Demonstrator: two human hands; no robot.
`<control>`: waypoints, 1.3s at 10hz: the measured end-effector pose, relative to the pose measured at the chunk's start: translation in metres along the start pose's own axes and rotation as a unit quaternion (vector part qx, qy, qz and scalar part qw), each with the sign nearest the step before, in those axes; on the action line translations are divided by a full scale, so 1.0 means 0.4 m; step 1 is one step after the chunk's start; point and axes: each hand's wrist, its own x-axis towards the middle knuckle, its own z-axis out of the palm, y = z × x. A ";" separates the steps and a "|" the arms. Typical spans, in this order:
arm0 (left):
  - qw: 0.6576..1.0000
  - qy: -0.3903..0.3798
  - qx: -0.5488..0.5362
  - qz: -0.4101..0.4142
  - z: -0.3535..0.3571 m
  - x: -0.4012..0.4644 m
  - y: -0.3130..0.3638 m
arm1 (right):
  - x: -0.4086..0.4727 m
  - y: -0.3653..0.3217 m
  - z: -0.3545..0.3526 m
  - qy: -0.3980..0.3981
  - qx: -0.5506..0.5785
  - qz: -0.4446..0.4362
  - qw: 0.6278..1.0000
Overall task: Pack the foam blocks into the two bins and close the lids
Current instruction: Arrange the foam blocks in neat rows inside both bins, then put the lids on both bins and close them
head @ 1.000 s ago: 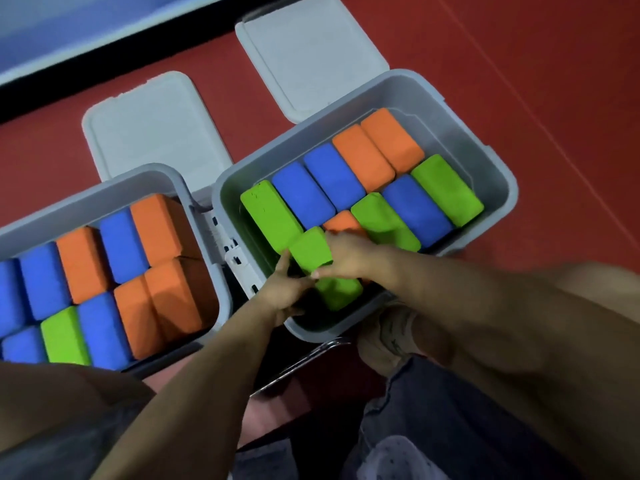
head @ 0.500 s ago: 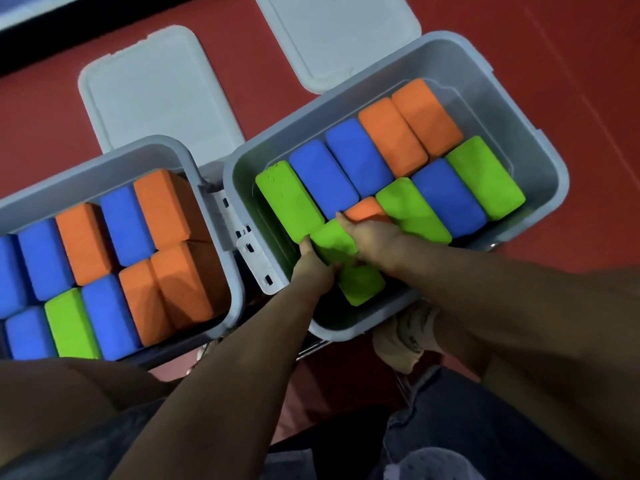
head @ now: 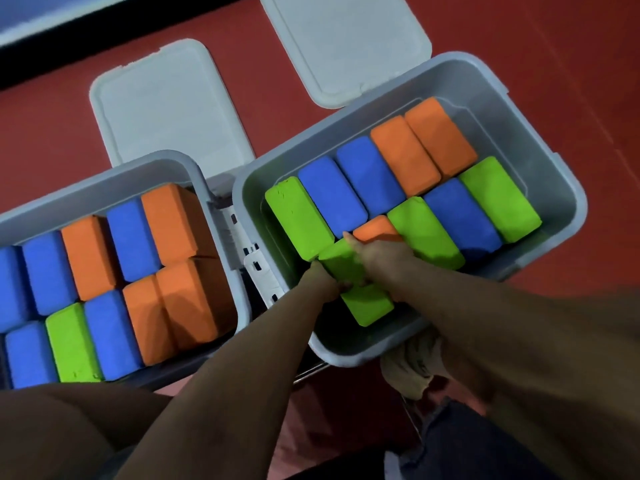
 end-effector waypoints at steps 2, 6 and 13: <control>0.981 0.005 -0.189 0.028 -0.122 -0.112 0.012 | -0.062 -0.083 -0.103 -0.075 -0.185 -0.149 0.969; 0.914 0.140 -0.337 0.178 -0.558 -0.487 -0.130 | -0.274 -0.319 -0.344 0.010 0.026 -0.164 0.986; 0.798 0.138 -0.557 0.184 -0.829 -0.034 -0.100 | 0.327 -0.689 -0.234 -0.018 0.176 0.012 0.984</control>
